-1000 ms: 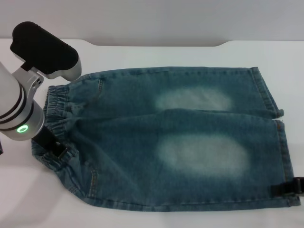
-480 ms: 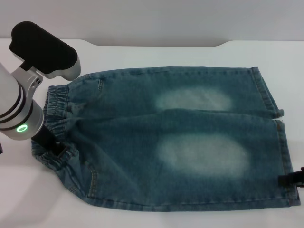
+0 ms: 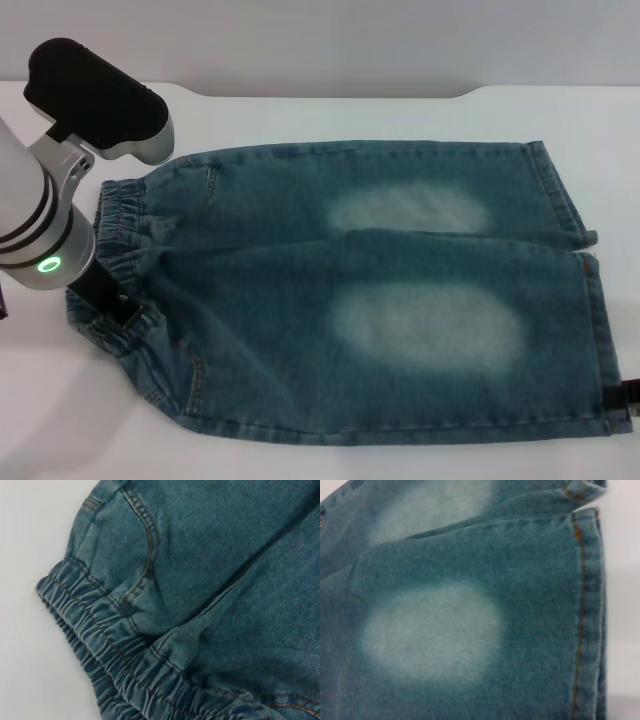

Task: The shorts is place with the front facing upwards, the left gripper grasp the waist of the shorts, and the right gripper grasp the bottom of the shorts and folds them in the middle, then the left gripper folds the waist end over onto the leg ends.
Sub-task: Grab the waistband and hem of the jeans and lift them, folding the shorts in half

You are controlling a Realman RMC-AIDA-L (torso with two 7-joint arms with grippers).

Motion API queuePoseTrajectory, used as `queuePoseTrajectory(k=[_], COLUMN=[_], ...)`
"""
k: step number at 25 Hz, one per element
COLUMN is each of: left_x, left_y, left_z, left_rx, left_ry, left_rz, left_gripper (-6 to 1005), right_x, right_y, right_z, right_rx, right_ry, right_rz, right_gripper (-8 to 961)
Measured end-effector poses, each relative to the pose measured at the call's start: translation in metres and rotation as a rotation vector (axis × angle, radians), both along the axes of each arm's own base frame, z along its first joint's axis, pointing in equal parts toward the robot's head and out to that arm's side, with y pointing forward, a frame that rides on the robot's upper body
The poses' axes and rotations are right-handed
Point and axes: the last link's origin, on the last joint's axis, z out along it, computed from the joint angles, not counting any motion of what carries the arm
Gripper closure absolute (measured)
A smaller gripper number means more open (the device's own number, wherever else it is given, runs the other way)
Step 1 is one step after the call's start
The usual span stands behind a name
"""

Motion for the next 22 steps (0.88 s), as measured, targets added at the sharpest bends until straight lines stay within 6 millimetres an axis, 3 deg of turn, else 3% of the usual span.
queuePoseTrajectory(k=[6, 11, 22], left_x=[0.001, -0.001, -0.001], left_y=[0.001, 0.001, 0.001], left_z=[-0.001, -0.002, -0.004], left_rx=[-0.003, -0.009, -0.015], left_ry=[0.002, 0.006, 0.008], left_rz=[0.001, 0.005, 0.003], left_gripper=[953, 953, 953], right_x=[0.001, 0.002, 0.001], right_y=[-0.003, -0.005, -0.005], right_z=[-0.002, -0.003, -0.011], right_rx=[-0.003, -0.003, -0.021], right_ry=[0.004, 0.010, 0.048], right_rz=[-0.013, -0.023, -0.040], right_gripper=[466, 350, 352])
